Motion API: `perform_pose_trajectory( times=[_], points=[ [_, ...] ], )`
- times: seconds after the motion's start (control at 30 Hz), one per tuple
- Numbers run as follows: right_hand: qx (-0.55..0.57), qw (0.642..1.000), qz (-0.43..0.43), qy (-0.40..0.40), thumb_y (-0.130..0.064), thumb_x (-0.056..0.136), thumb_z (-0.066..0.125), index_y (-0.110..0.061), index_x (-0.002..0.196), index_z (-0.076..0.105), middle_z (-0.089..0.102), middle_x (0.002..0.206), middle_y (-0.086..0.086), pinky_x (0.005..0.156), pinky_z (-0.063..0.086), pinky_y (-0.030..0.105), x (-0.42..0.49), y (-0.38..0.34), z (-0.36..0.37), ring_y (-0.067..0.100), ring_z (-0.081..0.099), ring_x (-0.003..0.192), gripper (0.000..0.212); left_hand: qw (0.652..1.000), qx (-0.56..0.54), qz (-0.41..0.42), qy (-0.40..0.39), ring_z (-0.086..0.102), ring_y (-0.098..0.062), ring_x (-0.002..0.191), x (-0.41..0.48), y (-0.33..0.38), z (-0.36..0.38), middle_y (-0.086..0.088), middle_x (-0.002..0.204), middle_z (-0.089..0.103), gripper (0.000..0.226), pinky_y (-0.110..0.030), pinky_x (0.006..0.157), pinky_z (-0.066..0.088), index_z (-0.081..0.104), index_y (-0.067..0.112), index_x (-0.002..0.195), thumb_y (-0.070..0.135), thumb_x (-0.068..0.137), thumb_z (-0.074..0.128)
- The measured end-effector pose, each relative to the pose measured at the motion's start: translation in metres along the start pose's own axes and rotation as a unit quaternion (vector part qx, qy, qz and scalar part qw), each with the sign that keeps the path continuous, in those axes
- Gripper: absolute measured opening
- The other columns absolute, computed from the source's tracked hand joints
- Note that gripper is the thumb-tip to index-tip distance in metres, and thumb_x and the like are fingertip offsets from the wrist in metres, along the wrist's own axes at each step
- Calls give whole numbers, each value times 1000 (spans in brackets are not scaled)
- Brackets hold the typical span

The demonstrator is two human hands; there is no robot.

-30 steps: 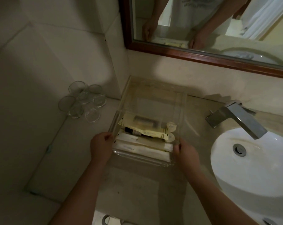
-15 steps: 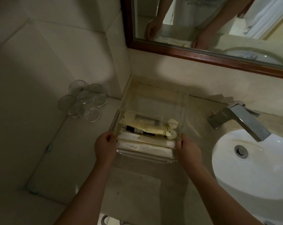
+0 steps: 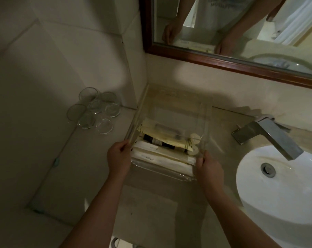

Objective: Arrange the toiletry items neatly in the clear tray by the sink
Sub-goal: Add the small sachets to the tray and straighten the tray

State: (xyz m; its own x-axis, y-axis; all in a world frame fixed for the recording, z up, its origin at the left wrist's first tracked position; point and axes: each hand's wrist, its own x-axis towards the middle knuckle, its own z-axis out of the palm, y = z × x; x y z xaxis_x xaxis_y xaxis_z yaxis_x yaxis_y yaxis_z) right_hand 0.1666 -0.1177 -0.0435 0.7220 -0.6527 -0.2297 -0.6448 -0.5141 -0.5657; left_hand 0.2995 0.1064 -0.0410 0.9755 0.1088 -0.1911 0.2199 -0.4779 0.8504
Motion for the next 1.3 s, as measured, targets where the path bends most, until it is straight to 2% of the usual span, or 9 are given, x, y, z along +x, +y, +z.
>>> perform_pose_trajectory(
  times=[0.27, 0.33, 0.4, 0.47, 0.53, 0.63, 0.73, 1.07, 1.3],
  points=[
    [-6, 999, 4, 41, -22, 97, 43, -16, 89, 55, 55, 68, 0, 50, 33, 28, 17, -4, -4, 18, 54, 61, 16, 1000, -9, -27, 10, 64, -18, 94, 1, -1, 8, -13, 103, 70, 26, -27, 83, 47, 68, 3, 112, 13, 89, 59],
    [38, 998, 30, 38, -28, 97, 47, -17, 108, 56, 64, 85, 4, 60, 47, 32, 15, -7, -8, 18, 60, 73, 19, 999, -11, -29, 14, 63, -17, 95, -1, 1, 11, -13, 105, 70, 27, -26, 84, 45, 67, 2, 113, 12, 90, 58],
    [27, 998, 12, 46, -33, 94, 54, -20, 127, 50, 62, 116, 6, 86, 54, 39, 6, -8, -11, 19, 59, 101, 36, 999, -15, -35, 15, 64, -21, 98, -2, 1, 13, -14, 105, 70, 27, -28, 87, 47, 67, 1, 113, 11, 90, 57],
    [-62, 992, -89, 58, -36, 92, 55, -20, 139, 43, 49, 137, 6, 107, 37, 38, -10, -17, -13, 22, 43, 126, 50, 999, -15, -38, 19, 65, -24, 100, -3, 2, 15, -16, 106, 70, 27, -29, 88, 47, 67, 1, 113, 11, 90, 57],
    [-124, 971, -202, 14, -43, 92, 47, -21, 146, 36, 41, 148, 7, 112, 26, 39, -23, -29, -7, 23, 30, 136, 60, 999, -3, -33, 22, 64, -25, 101, -2, 3, 16, -17, 108, 70, 28, -27, 87, 46, 67, 0, 113, 10, 90, 57],
    [-186, 951, -236, -75, -57, 90, 23, -22, 154, 18, 20, 161, 6, 118, 13, 40, -24, -40, 9, 26, 14, 147, 73, 999, -5, -37, 27, 64, -25, 103, -2, 5, 16, -17, 110, 69, 28, -26, 87, 44, 66, -1, 114, 9, 90, 57],
    [-226, 943, -213, -122, -63, 86, 10, -23, 155, 4, 6, 164, 4, 119, 7, 41, -19, -42, 16, 25, 4, 150, 80, 999, -5, -40, 27, 65, -24, 99, -1, 5, 16, -18, 107, 70, 26, -25, 84, 45, 68, 0, 112, 9, 89, 57],
    [-222, 954, -166, -111, -68, 82, 1, -15, 155, 2, 9, 163, 9, 120, 1, 39, -10, -60, 27, 28, 3, 150, 90, 999, -7, -38, 26, 67, -26, 96, 8, 7, 21, -16, 101, 72, 25, -34, 87, 52, 70, 1, 108, 10, 88, 58],
    [-209, 963, -138, -103, -66, 89, 13, -14, 155, 6, 15, 161, 9, 120, 5, 44, -5, -66, 30, 31, 9, 148, 84, 998, -15, -49, 30, 65, -20, 96, 15, 15, 27, -15, 104, 71, 26, -26, 83, 47, 69, 0, 110, 9, 88, 58]
  ],
)
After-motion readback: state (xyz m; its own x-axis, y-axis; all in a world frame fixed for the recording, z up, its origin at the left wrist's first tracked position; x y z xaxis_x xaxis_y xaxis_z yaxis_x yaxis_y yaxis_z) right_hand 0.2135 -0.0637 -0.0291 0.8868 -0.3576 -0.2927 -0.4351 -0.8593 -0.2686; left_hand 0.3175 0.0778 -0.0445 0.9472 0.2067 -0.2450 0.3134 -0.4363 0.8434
